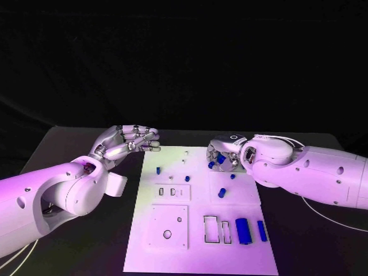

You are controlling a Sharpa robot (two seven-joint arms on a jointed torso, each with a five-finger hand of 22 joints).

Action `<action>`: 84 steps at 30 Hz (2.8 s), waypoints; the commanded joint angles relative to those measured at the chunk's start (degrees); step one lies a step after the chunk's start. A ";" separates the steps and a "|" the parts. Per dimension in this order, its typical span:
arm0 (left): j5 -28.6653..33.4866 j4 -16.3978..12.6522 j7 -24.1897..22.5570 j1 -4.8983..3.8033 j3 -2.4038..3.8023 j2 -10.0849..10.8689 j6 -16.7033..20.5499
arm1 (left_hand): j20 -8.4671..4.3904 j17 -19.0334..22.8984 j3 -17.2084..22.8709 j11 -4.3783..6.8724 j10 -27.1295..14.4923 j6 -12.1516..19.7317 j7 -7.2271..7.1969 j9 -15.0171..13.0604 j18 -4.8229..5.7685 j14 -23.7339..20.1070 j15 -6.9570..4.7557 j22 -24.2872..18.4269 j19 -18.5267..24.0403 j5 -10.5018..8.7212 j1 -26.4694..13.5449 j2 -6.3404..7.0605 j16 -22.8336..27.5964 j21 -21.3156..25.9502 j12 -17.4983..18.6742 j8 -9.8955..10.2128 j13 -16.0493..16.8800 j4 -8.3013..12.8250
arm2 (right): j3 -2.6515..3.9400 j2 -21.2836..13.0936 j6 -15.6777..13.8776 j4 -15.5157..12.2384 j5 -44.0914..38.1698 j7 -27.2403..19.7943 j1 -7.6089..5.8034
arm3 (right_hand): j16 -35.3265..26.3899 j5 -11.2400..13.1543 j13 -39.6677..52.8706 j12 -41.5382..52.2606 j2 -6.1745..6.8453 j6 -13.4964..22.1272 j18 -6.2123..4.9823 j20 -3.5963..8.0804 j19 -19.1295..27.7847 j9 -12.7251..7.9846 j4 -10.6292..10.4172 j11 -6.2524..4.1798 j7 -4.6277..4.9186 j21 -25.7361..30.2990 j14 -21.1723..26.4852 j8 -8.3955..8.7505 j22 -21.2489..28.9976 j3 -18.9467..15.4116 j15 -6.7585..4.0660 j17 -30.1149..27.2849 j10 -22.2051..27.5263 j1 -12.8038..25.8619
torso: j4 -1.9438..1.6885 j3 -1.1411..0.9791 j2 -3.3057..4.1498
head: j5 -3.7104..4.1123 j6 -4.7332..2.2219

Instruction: Assemble the parts on the task board

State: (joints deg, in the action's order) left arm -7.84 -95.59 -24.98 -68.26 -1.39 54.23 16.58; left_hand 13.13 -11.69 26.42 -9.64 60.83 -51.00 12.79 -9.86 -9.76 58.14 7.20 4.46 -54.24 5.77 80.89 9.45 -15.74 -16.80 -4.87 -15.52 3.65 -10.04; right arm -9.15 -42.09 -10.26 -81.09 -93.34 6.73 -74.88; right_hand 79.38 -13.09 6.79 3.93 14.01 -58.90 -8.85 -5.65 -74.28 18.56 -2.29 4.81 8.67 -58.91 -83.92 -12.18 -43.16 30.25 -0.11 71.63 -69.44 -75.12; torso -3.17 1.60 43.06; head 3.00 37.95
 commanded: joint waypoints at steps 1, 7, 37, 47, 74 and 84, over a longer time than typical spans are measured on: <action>0.05 -0.04 -0.13 -0.08 0.06 -0.03 -1.18 | 0.18 -0.12 0.38 -0.35 -0.02 0.43 0.47 0.02 -0.69 -0.29 0.15 -0.08 0.32 -0.23 -0.46 0.29 0.36 0.43 0.24 0.34 0.09 -0.14 | 0.00 0.09 0.71 -0.01 -0.86 0.17 0.05 | 0.47 -0.41 0.09 0.19 -0.49 -0.56 0.93 -0.01 0.33 0.29 -0.03 -0.13 -0.12 -0.54 -2.98 -0.14 -0.60 1.04 0.04 0.15 -0.62 -0.40 | -0.02 -0.02 0.13 | 0.03 -0.06; 0.05 0.01 0.03 -0.08 0.06 0.00 -1.23 | 0.20 -0.14 0.38 -0.38 -0.04 0.48 0.51 0.03 -0.69 -0.31 0.17 -0.10 0.34 -0.25 -0.53 0.31 0.40 0.45 0.30 0.38 0.09 -0.16 | 0.00 0.18 0.34 -0.09 -0.73 0.01 0.08 | 1.11 -0.30 0.30 0.37 -1.32 -1.59 1.06 0.23 0.45 1.24 -0.32 -0.59 -0.58 -1.87 -3.01 -0.70 -2.27 2.62 -0.29 0.58 -2.06 -0.36 | -0.06 0.01 0.28 | 0.16 -0.10; 0.07 0.80 0.97 -0.07 0.05 -0.03 -1.84 | 0.33 -0.31 0.67 -0.57 -0.37 0.94 0.73 0.08 -0.71 -0.54 0.32 -0.24 0.49 -0.35 -0.38 0.27 0.70 0.67 0.79 0.68 0.09 0.14 | 0.32 1.76 -10.44 -1.71 -1.10 4.59 -0.77 | 1.75 -0.20 0.52 0.23 -2.64 -2.56 1.35 0.56 0.23 2.84 -1.63 -1.11 -1.29 -3.65 -3.06 -1.68 -4.79 3.36 -0.68 0.98 -3.28 0.75 | -0.21 -0.01 0.64 | -0.30 -0.97; 0.07 1.01 1.06 -0.07 0.05 -0.37 -2.10 | 0.35 -0.35 0.78 -0.60 -0.43 1.01 0.75 0.08 -0.71 -0.62 0.35 -0.27 0.53 -0.34 -0.27 0.25 0.78 0.73 0.88 0.73 0.10 0.28 | 0.35 6.59 -12.29 3.17 -0.86 5.00 -0.81 | 1.87 -0.20 0.51 0.15 -2.50 -2.44 1.36 0.57 0.24 2.99 -1.82 -1.10 -1.29 -3.75 -3.09 -1.69 -4.92 3.33 -0.68 1.11 -3.27 0.99 | -0.37 0.01 0.85 | -0.29 -1.10; 0.07 0.70 1.20 -0.07 0.06 -0.31 -2.34 | 0.35 -0.35 0.78 -0.60 -0.43 1.01 0.75 0.08 -0.71 -0.62 0.35 -0.27 0.53 -0.34 -0.27 0.25 0.78 0.73 0.88 0.73 0.10 0.28 | 0.36 10.26 -12.22 6.81 0.61 3.86 -0.18 | 2.04 -0.19 0.49 -0.03 -2.09 -1.93 1.35 0.55 0.38 3.26 -2.14 -1.02 -1.16 -3.80 -3.11 -1.54 -4.95 3.27 -0.63 1.23 -3.15 1.41 | -0.68 0.24 1.35 | -0.61 -0.80; 0.07 0.68 1.25 -0.08 0.06 -0.27 -2.43 | 0.38 -0.40 0.89 -0.63 -0.46 1.07 0.77 0.08 -0.72 -0.67 0.38 -0.30 0.57 -0.34 -0.18 0.24 0.87 0.78 0.96 0.77 0.11 0.42 | 0.36 10.88 -11.74 7.75 0.69 3.77 -0.14 | 1.94 -0.18 0.49 -0.06 -1.94 -1.77 1.56 0.54 -0.04 3.36 -2.27 -0.99 -1.13 -4.59 -3.05 -1.49 -6.15 3.23 -0.60 0.94 -3.12 1.58 | -0.76 0.31 1.39 | -0.59 -0.79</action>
State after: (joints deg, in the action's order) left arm -7.82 -94.73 -23.47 -68.26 -1.39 54.02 15.25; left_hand 13.32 -12.04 27.13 -10.05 60.41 -50.37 12.97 -9.84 -9.75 57.74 7.60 4.20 -54.05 5.77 80.66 9.68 -15.07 -16.36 -4.12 -15.07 3.68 -9.64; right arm -8.77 -31.31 -22.47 -73.48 -92.48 10.78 -75.08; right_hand 81.15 -13.04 7.22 4.15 11.92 -60.87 -7.98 -5.43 -74.07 21.87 -4.22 3.81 7.43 -63.19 -83.92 -13.72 -49.26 33.38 -0.53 72.64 -72.29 -74.03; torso -3.88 1.86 44.42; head 2.40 37.10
